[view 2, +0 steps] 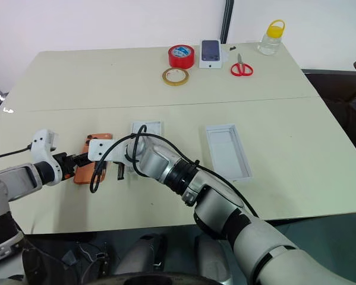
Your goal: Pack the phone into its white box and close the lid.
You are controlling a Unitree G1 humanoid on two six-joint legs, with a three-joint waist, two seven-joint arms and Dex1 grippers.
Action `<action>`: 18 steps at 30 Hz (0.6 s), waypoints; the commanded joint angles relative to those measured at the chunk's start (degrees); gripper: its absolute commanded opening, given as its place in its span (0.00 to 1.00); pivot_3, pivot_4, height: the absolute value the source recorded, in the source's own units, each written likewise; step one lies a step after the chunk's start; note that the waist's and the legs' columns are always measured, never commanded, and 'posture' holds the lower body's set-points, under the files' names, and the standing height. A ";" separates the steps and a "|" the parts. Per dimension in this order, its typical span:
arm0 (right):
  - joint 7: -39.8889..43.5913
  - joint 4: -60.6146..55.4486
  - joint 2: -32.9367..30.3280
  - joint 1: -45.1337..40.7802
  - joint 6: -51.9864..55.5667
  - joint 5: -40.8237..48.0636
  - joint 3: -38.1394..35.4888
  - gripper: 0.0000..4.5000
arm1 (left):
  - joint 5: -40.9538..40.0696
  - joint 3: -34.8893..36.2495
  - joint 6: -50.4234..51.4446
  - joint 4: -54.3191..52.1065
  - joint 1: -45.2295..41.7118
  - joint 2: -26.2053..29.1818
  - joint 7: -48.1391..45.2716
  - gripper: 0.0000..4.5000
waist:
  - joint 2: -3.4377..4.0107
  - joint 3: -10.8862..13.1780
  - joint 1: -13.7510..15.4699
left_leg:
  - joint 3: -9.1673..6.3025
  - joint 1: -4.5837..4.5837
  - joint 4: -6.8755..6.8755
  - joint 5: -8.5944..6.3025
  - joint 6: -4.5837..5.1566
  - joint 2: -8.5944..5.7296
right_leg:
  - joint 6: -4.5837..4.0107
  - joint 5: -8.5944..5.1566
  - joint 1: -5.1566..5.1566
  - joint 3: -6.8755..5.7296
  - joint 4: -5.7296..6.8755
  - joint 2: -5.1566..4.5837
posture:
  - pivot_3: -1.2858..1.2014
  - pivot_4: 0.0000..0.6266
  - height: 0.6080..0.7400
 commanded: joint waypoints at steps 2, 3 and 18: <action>0.63 0.07 0.00 -0.67 -1.81 -1.59 0.18 0.03 | -3.17 -1.60 5.01 -0.43 0.85 -3.20 -2.07 1.00 | 0.01 -0.02 0.08 | 0.00 0.01 0.00 0.00 0.00 -0.01 | 0.00 0.00 0.01 0.00 0.00 0.00 | 0.52 0.24 1.00; 0.73 0.05 -0.02 -0.59 -1.81 -1.75 0.03 0.03 | -3.74 -1.56 5.04 -0.63 0.87 -3.71 -2.03 1.00 | 0.01 -0.03 0.09 | 0.00 0.02 0.00 0.00 0.00 -0.01 | 0.00 0.00 0.02 0.00 0.00 -0.01 | 0.52 0.24 1.00; 1.93 -1.99 -1.01 1.67 -1.74 -3.51 -0.44 0.03 | -10.97 2.51 5.04 1.74 -1.35 -6.51 0.73 1.00 | 0.02 -0.05 0.21 | 0.00 0.16 0.00 0.00 0.00 -0.01 | 0.00 0.00 0.15 -0.01 -0.03 -0.02 | 0.52 0.24 1.00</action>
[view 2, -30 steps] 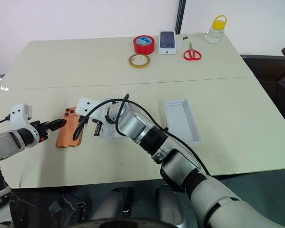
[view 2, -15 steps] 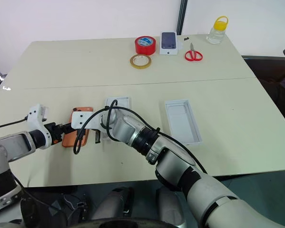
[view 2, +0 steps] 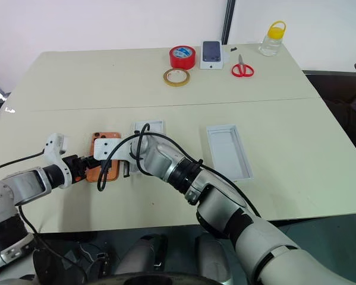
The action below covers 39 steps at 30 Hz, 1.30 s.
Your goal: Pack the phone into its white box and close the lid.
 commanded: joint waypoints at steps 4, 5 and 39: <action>0.72 -1.49 0.13 1.02 -0.41 -0.67 -0.11 0.03 | -4.68 0.73 1.79 2.25 -0.71 -0.53 1.92 1.00 | -0.01 0.00 -0.29 | 0.00 0.00 0.00 0.00 0.00 0.00 | 0.00 0.00 -0.01 0.00 0.00 0.00 | 0.52 0.24 1.00; 0.73 -1.50 0.09 1.02 -0.46 -0.70 -0.18 0.03 | -4.80 1.13 1.79 2.55 -0.80 -0.47 2.39 1.00 | -0.01 0.00 -0.31 | 0.00 0.00 0.00 0.00 0.00 0.01 | 0.00 0.00 -0.01 0.01 0.01 0.00 | 0.52 0.24 1.00; 2.50 -20.73 -6.77 3.30 8.16 1.08 -4.89 0.00 | -34.76 11.09 -5.59 1.36 6.32 -5.49 24.37 0.11 | -0.09 0.01 -0.53 | 0.01 -0.13 0.00 -0.01 -0.04 0.10 | 0.00 0.00 -0.02 0.06 0.04 0.09 | 0.52 0.24 1.00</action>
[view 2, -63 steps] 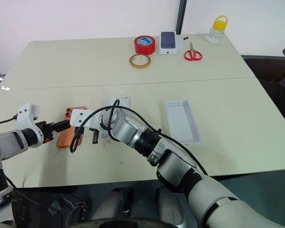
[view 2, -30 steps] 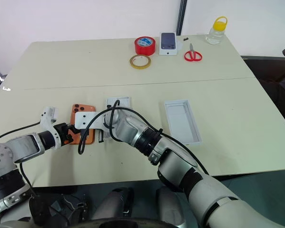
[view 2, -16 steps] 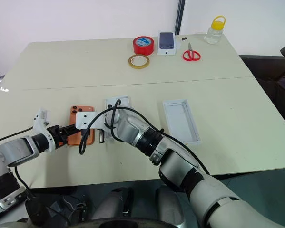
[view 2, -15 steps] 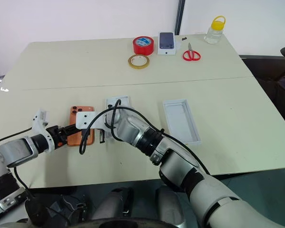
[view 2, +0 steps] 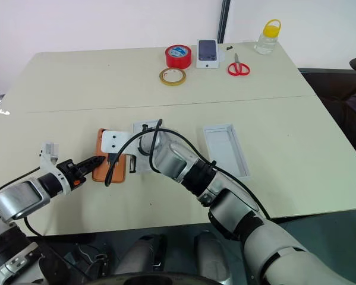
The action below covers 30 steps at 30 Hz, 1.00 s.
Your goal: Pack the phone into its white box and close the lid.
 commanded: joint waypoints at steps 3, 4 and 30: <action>0.82 -8.16 -1.35 0.21 2.31 1.89 -3.16 0.00 | -14.43 -4.46 -11.40 -0.53 2.44 1.66 8.21 0.11 | -0.01 0.01 0.17 | 0.00 -0.01 0.02 0.00 -0.01 0.00 | 0.00 0.00 -0.01 0.01 -0.02 0.00 | 0.52 0.24 1.00; 1.34 -10.31 -2.33 0.53 3.19 2.61 -4.27 0.00 | -17.55 -5.62 -14.36 -0.76 2.56 2.14 9.85 0.11 | -0.04 0.02 0.27 | 0.00 -0.03 0.02 0.00 -0.01 0.00 | 0.00 0.00 -0.01 0.01 -0.02 0.00 | 0.52 0.24 1.00; 7.66 -30.72 -26.66 17.41 0.66 20.28 -19.67 0.00 | -24.68 -36.47 -41.10 4.92 -2.84 0.94 15.69 0.11 | -0.09 0.06 1.94 | 0.08 -0.17 0.10 -0.02 0.03 -0.02 | 0.00 0.00 -0.01 0.05 -0.10 -0.05 | 0.52 0.24 1.00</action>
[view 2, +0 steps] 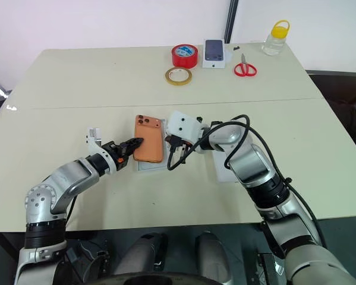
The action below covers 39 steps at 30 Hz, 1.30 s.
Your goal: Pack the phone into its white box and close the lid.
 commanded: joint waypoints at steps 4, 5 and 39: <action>0.02 -2.03 -2.58 1.29 -0.51 2.70 -2.08 0.00 | 0.66 -0.44 -0.94 1.20 -2.13 0.20 -3.30 0.11 | 0.00 0.00 -0.07 | 0.00 0.00 -0.01 0.00 0.00 0.00 | 0.00 0.00 -0.01 0.00 0.00 0.00 | 0.52 0.24 1.00; -0.23 -1.62 -2.83 1.30 -0.58 2.78 -2.20 0.00 | 1.07 -0.81 -0.75 1.45 -2.34 0.14 -3.51 0.11 | 0.00 0.00 -0.05 | 0.00 0.00 -0.01 0.00 0.00 0.00 | 0.00 0.00 -0.01 0.00 0.00 0.00 | 0.52 0.24 1.00; -6.39 10.07 -2.23 -2.66 -1.37 -1.38 0.18 0.00 | 17.37 -2.62 6.95 -8.71 -3.13 21.63 -11.92 0.77 | 0.01 0.04 -0.21 | 0.00 0.01 -0.05 0.00 0.00 0.00 | -0.01 0.00 -0.01 0.00 0.00 0.01 | 0.52 0.24 1.00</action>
